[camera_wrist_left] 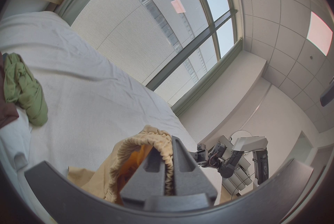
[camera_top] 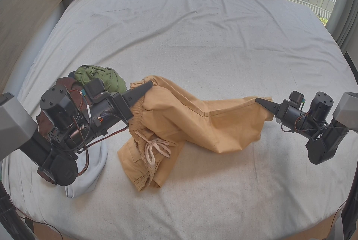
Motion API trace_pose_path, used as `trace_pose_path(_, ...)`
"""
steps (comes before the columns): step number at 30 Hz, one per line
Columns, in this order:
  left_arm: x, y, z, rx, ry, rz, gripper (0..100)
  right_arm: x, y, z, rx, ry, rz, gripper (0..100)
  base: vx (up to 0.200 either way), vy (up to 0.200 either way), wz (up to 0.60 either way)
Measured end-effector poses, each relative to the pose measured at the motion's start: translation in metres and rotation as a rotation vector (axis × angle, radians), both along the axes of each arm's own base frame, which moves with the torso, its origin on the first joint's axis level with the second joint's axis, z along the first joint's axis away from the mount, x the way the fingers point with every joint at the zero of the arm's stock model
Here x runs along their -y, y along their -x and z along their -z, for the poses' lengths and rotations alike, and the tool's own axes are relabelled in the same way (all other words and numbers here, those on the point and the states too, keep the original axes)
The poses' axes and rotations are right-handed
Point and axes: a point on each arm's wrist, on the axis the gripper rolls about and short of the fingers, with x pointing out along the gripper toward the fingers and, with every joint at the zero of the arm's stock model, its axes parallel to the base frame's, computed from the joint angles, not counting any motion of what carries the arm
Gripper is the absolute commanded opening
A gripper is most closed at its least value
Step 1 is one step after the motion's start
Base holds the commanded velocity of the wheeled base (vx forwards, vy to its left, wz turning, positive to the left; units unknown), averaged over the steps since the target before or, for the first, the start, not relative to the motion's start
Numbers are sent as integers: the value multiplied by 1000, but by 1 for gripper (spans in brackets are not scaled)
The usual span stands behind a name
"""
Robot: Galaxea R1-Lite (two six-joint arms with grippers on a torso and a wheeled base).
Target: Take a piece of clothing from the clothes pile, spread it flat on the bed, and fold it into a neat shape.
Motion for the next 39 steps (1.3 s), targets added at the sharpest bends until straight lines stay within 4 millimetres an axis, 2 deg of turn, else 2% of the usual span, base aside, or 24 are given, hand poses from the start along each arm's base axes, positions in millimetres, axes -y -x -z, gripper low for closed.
trace_pose_path(7,2,2,-24,81,34,7,0,-4,22,-16,86,67,-8,0,0,0,0)
trace_pose_path(19,-2,19,-61,189,81,16,0,-9,65,-58,192,67,-30,0,0,0,0)
trace_pose_path(26,-5,23,-72,226,96,12,0,-1,73,-71,231,66,-2,0,0,0,0)
trace_pose_path(39,-7,27,-76,239,100,11,0,3,83,-87,283,58,6,0,0,0,0)
